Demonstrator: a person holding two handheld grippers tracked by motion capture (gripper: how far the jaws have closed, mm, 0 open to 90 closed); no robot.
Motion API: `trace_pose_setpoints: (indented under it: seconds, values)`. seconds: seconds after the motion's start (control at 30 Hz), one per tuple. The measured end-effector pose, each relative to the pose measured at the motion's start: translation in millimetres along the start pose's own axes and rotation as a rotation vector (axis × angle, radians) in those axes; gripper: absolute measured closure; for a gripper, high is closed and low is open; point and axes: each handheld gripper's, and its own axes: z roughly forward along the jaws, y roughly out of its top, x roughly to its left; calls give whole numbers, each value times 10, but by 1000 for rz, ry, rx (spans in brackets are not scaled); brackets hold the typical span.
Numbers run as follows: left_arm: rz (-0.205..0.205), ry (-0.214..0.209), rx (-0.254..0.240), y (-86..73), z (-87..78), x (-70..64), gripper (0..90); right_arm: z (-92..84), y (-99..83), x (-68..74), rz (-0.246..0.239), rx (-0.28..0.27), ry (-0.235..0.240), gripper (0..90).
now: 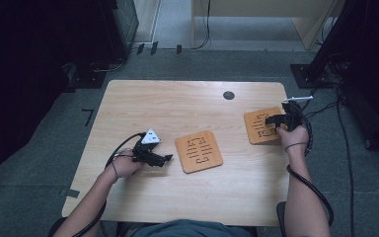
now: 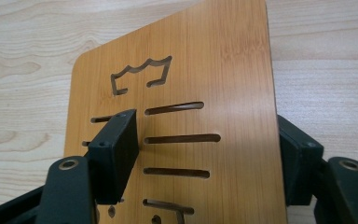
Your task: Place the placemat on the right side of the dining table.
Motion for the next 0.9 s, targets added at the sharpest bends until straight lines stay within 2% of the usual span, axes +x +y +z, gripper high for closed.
trace_pose_setpoints:
  seconds: [0.37,0.43,0.5,0.53,0.57,0.6,0.73,0.9]
  values:
    - [8,4,4,1,1,-5,122,47,-4,-16,9,0,1,303]
    - [3,2,2,1,1,-2,123,106,-22,-3,10,19,1,277]
    - [2,2,2,1,1,-3,123,115,-25,10,-8,9,-10,269]
    - [4,3,3,1,1,-5,123,130,-26,47,-42,12,-47,283]
    - [4,3,3,1,1,-5,122,130,-26,47,-42,12,-47,283]
    - [3,3,2,1,1,-4,123,152,-33,96,-80,14,-67,264]
    - [3,3,2,1,1,-5,123,170,-38,145,-97,14,-84,260]
    - [3,2,2,1,0,-2,123,127,-35,129,-92,3,-69,251]
